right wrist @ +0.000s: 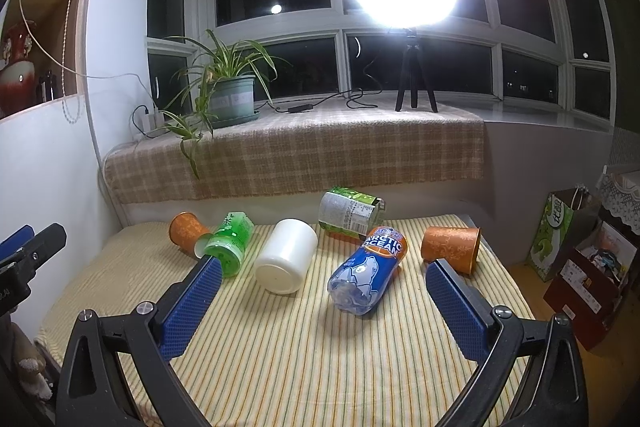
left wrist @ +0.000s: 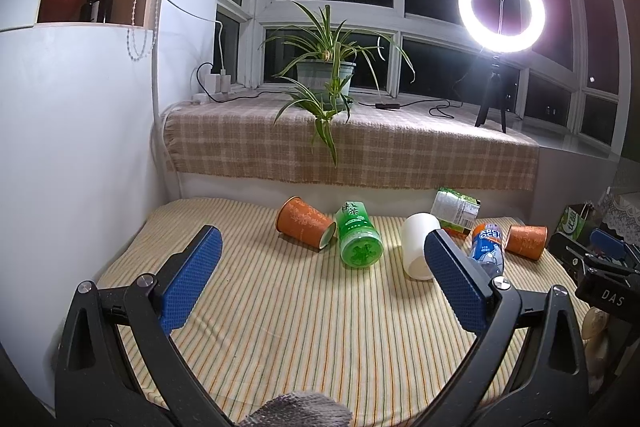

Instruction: Flip cup upright

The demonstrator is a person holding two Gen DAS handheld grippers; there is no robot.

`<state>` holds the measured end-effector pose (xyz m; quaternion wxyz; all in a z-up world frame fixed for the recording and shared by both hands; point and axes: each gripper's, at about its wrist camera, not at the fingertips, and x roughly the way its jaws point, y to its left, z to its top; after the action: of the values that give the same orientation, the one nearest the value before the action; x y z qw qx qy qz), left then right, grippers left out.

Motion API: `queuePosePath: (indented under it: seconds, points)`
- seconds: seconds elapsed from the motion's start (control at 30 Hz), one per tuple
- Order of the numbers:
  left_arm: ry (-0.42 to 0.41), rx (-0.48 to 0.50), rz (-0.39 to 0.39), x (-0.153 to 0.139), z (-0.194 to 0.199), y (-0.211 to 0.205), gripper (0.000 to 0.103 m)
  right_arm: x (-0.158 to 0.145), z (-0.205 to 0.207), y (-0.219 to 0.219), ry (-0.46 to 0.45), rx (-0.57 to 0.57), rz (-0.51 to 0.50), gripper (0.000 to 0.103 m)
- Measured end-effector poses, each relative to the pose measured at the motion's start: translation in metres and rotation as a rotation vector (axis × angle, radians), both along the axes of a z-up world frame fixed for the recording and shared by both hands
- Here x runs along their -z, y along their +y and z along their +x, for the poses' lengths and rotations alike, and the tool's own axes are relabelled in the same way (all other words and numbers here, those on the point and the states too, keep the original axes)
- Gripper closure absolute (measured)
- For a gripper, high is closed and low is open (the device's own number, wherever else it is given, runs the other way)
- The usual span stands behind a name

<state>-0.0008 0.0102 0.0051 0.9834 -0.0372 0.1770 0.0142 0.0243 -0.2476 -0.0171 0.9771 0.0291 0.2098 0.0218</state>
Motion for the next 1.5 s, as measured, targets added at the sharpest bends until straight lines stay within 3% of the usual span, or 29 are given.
queuePosePath:
  seconds: [0.77, 1.17, 1.5]
  points:
    - [0.027, 0.024, 0.002, 0.01, 0.008, -0.003, 0.0, 0.011, 0.007, -0.015, 0.055, 0.005, 0.055, 0.0]
    - [0.11, 0.131, 0.036, 0.018, 0.047, -0.029, 0.0, 0.024, 0.004, -0.039, 0.087, 0.057, 0.077, 0.0]
    - [0.127, 0.182, 0.073, 0.019, 0.074, -0.06, 0.0, 0.033, 0.004, -0.067, 0.111, 0.112, 0.101, 0.0]
